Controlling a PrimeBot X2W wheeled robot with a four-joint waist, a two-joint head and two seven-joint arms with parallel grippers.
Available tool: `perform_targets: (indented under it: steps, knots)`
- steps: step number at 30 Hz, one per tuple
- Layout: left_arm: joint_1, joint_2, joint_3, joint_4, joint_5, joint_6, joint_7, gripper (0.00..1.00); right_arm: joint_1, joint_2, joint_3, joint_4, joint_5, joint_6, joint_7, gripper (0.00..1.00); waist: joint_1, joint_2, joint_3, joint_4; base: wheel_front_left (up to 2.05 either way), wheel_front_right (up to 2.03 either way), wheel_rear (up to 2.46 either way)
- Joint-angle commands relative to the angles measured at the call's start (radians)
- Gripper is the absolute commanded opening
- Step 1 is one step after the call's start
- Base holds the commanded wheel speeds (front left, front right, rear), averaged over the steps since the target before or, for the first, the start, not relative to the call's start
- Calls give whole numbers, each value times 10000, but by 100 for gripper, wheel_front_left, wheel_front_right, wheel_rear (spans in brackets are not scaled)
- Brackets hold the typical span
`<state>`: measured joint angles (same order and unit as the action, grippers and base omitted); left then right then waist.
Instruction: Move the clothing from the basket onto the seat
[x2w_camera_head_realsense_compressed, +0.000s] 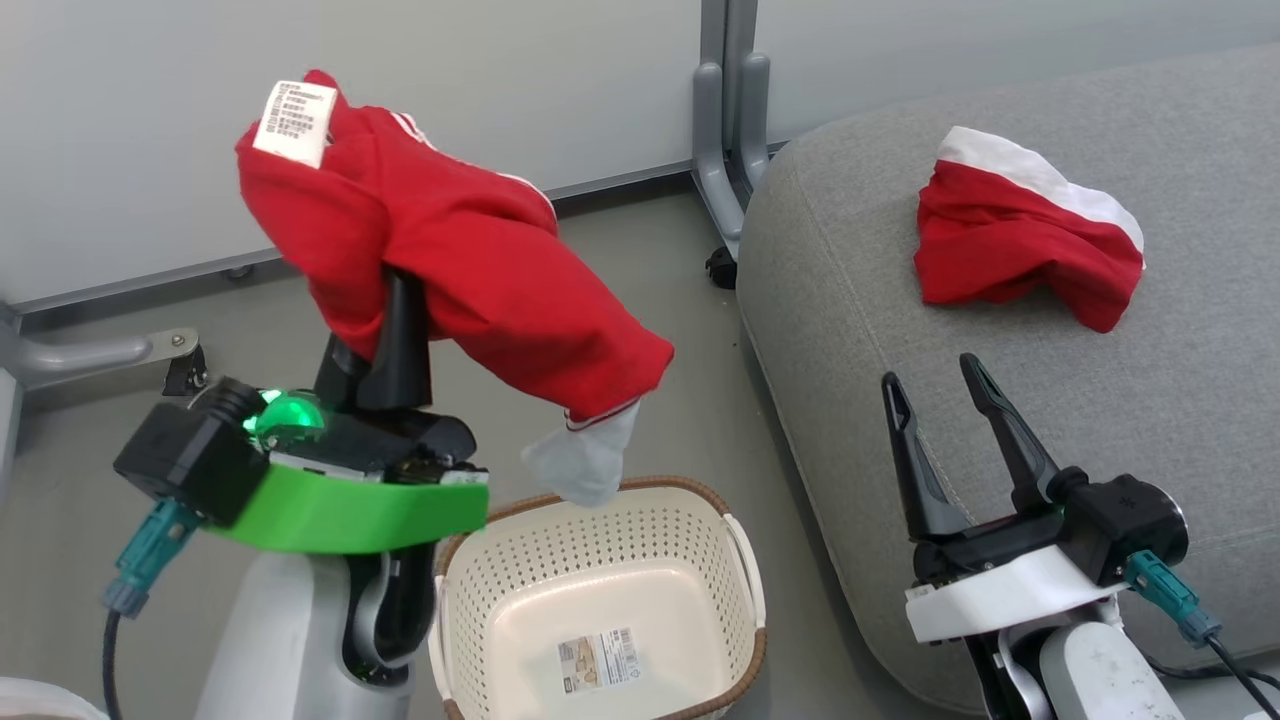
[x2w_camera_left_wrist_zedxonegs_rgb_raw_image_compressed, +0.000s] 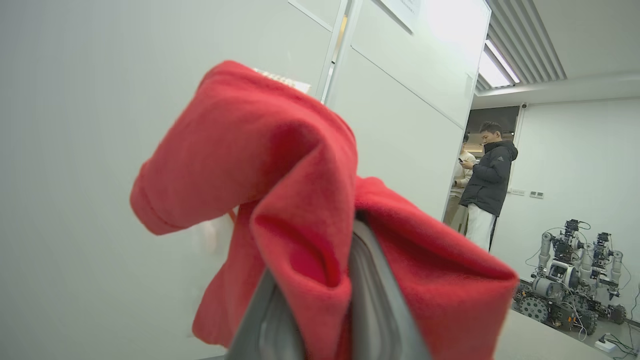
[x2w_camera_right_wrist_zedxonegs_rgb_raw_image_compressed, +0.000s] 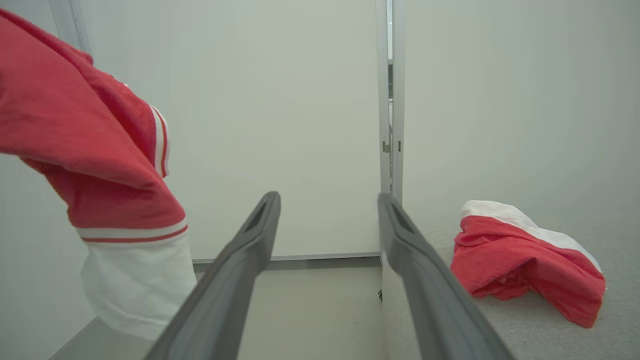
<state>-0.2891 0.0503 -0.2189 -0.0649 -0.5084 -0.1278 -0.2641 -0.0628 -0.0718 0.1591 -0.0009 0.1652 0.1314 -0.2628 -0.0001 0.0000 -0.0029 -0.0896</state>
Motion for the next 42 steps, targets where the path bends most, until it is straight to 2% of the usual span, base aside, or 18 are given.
perform_targets:
  steps: [1, 8, 21, 24, 29, 32, 38, 42]
  knots:
    - [211, 9, -145, -149, -119, -44, -1, 0, 94, -7, -24, -12, -41, -15, -30, 100, 1, 0, -2, 63, 0, 0, 0]
    - [28, 16, -911, -568, -385, -45, -1, 0, 95, 21, 44, 74, -31, -15, -30, 100, 1, 0, 24, 144, 0, 0, 0]
    - [-8, 18, -843, -493, -418, -34, -1, 0, 108, -69, 204, 140, -29, -15, -30, 100, 1, 0, 88, -16, 0, 0, 0]
    - [-49, 18, -846, -456, -436, -35, -1, 0, -68, -490, 970, -131, -319, -10, -31, 100, 1, 0, 124, -19, 0, 0, 0]
    - [-76, 18, -890, -353, -421, -37, -1, 0, -394, -1323, 2833, -642, -457, -13, -30, 100, 1, 0, 162, -28, 0, 0, 0]
    - [-98, 18, -941, -277, -388, -39, -1, 0, -692, -1545, 3818, -958, -772, -13, -30, 100, 1, 0, 173, -1, 0, 0, 0]
    - [-158, 18, -1185, -251, -356, -41, -1, 0, -935, -1272, 4138, -906, -1209, -13, -30, 100, 1, 0, 178, 85, 0, 0, 0]
    - [-186, 19, -1430, -310, -245, -42, -1, 0, -1067, -961, 3803, -600, -1418, -13, -30, 100, 1, 0, 178, 153, 0, 0, 0]
